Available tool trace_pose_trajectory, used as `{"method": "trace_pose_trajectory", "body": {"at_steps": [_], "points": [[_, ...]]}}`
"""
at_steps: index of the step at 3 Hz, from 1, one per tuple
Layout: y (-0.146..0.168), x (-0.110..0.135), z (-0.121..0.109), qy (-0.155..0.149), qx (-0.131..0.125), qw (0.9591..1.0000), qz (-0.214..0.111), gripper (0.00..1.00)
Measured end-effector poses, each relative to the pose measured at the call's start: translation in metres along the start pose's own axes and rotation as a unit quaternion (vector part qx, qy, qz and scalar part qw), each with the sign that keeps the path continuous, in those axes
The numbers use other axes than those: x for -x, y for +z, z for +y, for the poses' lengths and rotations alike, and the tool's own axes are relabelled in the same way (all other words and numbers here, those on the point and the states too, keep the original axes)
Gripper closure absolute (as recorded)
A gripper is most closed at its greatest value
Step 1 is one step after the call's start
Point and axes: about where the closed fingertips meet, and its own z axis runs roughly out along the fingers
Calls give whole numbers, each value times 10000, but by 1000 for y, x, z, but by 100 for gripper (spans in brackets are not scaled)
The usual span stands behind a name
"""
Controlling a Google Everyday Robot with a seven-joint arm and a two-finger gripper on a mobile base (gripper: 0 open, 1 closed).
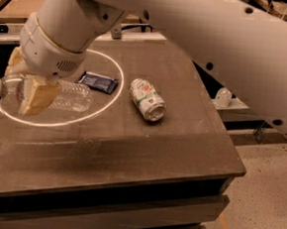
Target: Knock water bottle over
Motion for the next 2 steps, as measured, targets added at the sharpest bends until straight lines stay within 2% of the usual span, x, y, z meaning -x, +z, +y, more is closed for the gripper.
{"method": "trace_pose_trajectory", "body": {"at_steps": [1, 2], "points": [[8, -4, 11, 68, 549, 9970, 538, 100], [21, -17, 13, -37, 1074, 9875, 1149, 100]]}}
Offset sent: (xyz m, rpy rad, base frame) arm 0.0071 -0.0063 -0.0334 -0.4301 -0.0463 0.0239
